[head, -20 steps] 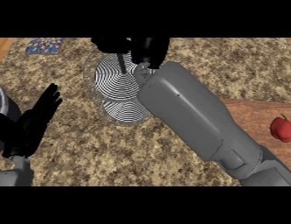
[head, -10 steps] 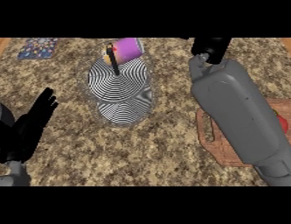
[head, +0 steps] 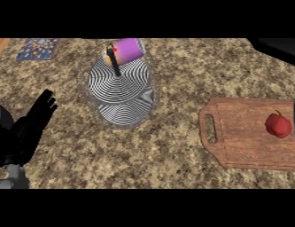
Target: Pick the can from the cutting board and place it in the tiered basket
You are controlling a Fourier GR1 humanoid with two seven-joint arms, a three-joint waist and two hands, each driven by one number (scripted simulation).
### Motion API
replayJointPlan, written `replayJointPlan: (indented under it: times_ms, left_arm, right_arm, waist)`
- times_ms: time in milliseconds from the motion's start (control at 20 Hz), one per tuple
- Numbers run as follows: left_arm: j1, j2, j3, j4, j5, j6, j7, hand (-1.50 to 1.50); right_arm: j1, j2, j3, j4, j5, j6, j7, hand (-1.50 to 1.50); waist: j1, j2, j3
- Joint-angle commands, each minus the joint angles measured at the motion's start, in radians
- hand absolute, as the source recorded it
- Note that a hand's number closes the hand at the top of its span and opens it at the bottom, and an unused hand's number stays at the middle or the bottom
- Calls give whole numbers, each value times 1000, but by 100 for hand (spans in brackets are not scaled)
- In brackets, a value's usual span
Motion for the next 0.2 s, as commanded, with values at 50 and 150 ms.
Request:
replayJointPlan:
  times_ms: [50,150]
  left_arm:
    - [3,18,27,12,24,-33,-12,0]
    - [-2,32,39,-11,25,-35,-4,0]
  right_arm:
    - [205,-144,-138,-233,-156,126,-33,-150]
    - [291,-144,-155,-263,-185,152,-75,-150]
  waist:
    - [5,3,0]
    - [10,4,0]
